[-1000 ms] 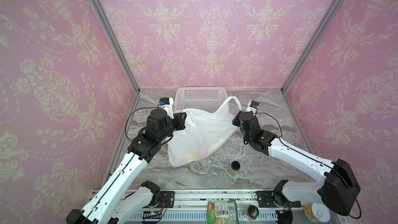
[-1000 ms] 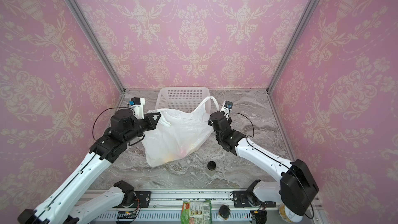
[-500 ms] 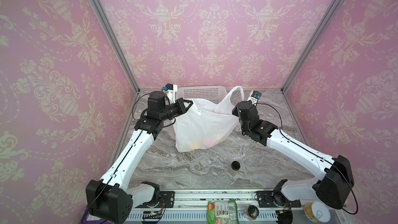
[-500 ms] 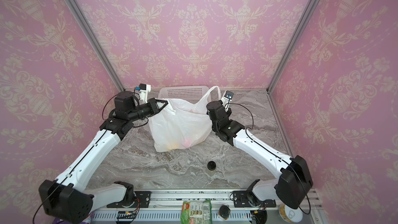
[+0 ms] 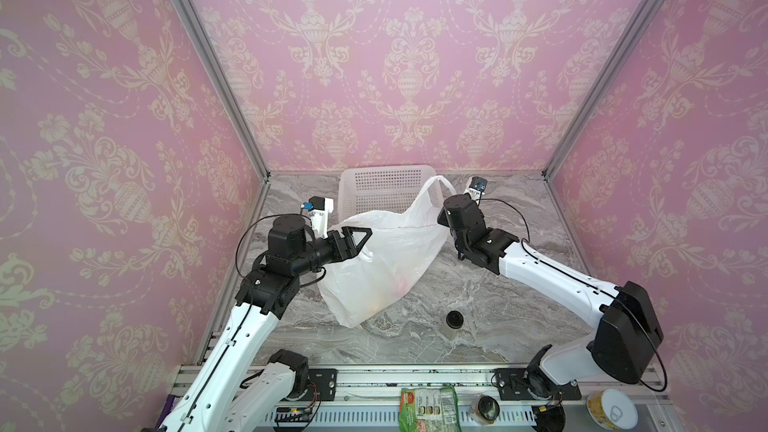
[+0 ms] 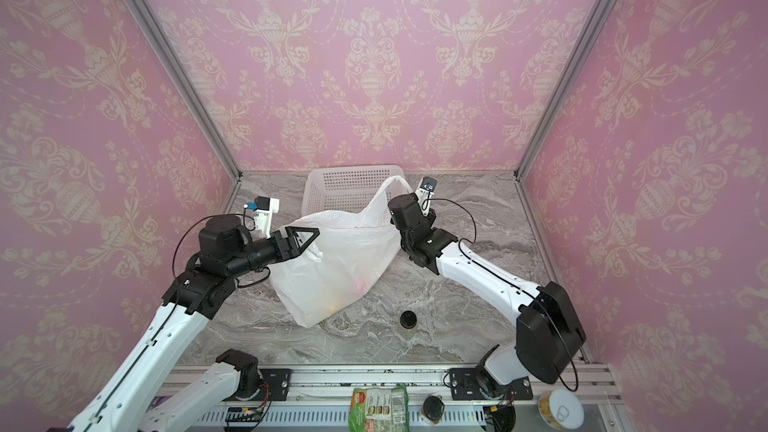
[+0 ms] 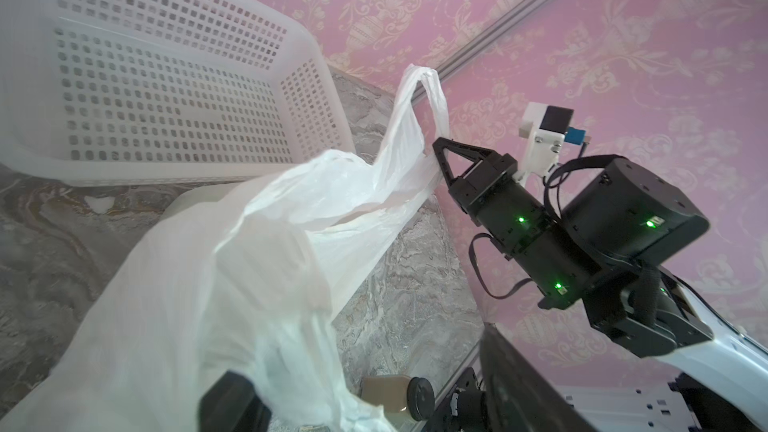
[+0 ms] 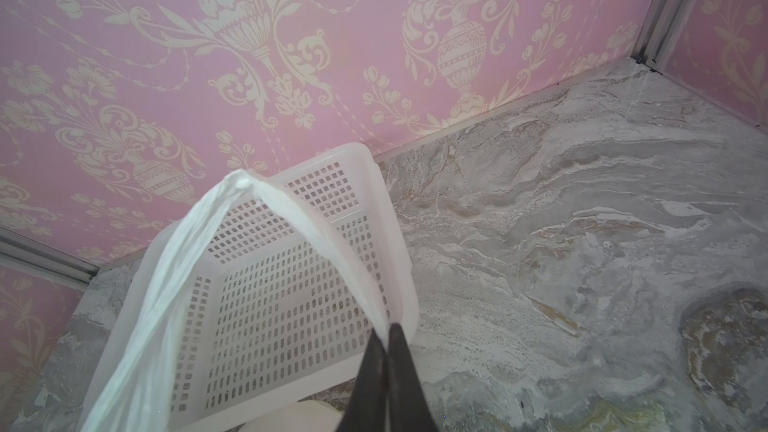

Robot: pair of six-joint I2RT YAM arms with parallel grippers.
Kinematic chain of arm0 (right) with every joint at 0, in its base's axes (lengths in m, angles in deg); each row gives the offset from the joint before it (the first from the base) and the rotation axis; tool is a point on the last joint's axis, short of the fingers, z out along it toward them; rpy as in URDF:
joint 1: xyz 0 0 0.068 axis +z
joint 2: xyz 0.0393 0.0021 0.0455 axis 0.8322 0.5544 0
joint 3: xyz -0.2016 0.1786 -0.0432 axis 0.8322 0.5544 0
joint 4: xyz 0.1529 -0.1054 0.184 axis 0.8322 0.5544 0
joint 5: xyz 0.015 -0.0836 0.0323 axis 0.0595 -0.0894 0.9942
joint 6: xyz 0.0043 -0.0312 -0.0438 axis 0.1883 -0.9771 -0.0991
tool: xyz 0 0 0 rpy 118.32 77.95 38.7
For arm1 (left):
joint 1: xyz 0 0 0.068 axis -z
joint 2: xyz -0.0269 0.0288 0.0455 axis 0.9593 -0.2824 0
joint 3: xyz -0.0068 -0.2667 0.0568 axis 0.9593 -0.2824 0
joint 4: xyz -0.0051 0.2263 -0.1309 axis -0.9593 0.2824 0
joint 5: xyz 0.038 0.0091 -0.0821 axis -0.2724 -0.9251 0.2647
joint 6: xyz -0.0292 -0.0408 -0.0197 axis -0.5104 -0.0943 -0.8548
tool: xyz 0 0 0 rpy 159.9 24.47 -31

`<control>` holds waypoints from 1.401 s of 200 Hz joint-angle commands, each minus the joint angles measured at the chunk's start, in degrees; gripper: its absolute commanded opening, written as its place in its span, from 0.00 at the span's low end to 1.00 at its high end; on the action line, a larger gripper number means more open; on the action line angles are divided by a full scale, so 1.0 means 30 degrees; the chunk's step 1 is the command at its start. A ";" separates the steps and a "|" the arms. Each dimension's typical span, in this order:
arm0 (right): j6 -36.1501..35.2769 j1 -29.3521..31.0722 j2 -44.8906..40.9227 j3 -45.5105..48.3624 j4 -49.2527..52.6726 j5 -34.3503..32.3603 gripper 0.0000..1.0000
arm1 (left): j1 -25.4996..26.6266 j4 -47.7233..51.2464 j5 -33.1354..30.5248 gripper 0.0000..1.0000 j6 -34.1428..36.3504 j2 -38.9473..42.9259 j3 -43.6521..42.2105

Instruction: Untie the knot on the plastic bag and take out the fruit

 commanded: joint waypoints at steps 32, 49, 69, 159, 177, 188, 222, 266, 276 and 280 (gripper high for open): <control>0.0246 -0.0110 -0.1708 0.1066 0.0325 -0.0270 0.41 | 0.0099 0.6785 -1.0731 0.95 0.4098 0.1367 0.3660; 0.0332 -0.0116 -0.2277 0.1747 0.0369 -0.0125 0.52 | 0.0107 0.7352 -1.1718 0.96 0.4511 0.1297 0.4476; 0.0500 -0.0084 -0.2843 0.2574 0.0516 0.0308 0.64 | 0.0125 0.7064 -1.0825 0.97 0.4837 0.1052 0.5212; -0.1424 0.0164 -0.4007 0.4399 -0.0902 0.5844 0.88 | 0.1237 0.5862 -0.6954 0.99 0.7608 -0.5897 0.8565; -0.1942 0.0224 -0.3956 0.4401 -0.0515 0.5864 0.91 | 0.2673 0.5906 -0.7025 0.99 0.8917 -0.6900 0.8888; -0.2096 0.0253 -0.3891 0.4491 -0.0606 0.5952 0.92 | 0.3429 0.5996 -0.7270 0.99 0.9456 -0.7493 0.9070; -0.2228 0.0322 -0.3517 0.4517 -0.0738 0.6281 0.93 | 0.3927 0.6809 -0.8227 0.99 0.9986 -0.9074 0.9570; -0.2389 0.0312 -0.3348 0.4420 -0.0578 0.6159 0.94 | 0.3964 0.7787 -0.9911 0.99 1.0364 -1.0327 0.9957; -0.2407 0.0315 -0.3359 0.4451 -0.0629 0.6234 0.94 | 0.3981 0.7961 -1.0237 0.99 1.0324 -1.0567 0.9991; -0.2390 0.0310 -0.3363 0.4473 -0.0618 0.6274 0.94 | 0.3985 0.8050 -1.0295 0.99 1.0324 -1.0655 0.9990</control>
